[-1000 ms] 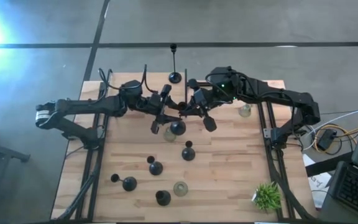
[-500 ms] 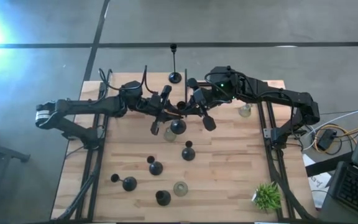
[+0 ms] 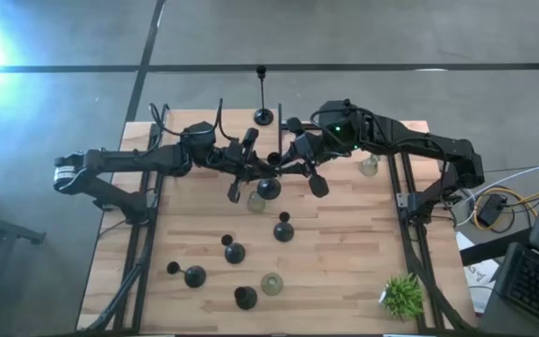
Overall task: Pick & Place candle stick holders
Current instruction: Put the black candleholder on the shelf
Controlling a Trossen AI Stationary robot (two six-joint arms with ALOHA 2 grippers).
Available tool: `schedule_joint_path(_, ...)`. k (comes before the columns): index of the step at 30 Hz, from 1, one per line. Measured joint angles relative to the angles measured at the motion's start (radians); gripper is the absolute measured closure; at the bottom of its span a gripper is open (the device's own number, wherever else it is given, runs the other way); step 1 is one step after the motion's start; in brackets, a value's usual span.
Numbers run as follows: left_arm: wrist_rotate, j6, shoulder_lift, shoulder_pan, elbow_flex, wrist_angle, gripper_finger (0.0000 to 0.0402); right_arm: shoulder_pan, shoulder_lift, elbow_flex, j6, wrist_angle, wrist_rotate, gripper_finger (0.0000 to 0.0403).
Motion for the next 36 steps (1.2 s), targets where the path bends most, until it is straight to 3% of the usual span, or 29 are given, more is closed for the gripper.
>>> schedule_joint_path(7, -0.110, 0.063, -0.043, 0.000, -0.002, -0.087, 0.0384, 0.000, -0.046, 0.000, -0.021, -0.216, 0.084, 0.0266)
schedule_joint_path(11, -0.245, 0.125, -0.103, 0.002, -0.004, -0.168, 0.0384, -0.001, -0.092, -0.014, 0.012, -0.345, 0.120, 0.0244)
schedule_joint_path(15, -0.402, 0.157, -0.164, 0.014, -0.024, -0.190, 0.0384, 0.000, -0.158, -0.095, 0.078, -0.362, 0.124, 0.0240)
schedule_joint_path(24, -0.457, 0.099, -0.287, 0.181, -0.175, -0.070, 0.0384, 0.000, -0.419, -0.521, 0.228, -0.053, 0.138, 0.0270)
schedule_joint_path(31, -0.450, -0.011, -0.275, 0.350, -0.272, 0.088, 0.0384, -0.001, -0.632, -0.829, 0.316, 0.252, 0.333, 0.0296)
schedule_joint_path(36, -0.449, -0.048, -0.212, 0.458, -0.281, 0.123, 0.0384, -0.001, -0.719, -0.979, 0.349, 0.435, 0.392, 0.0308)
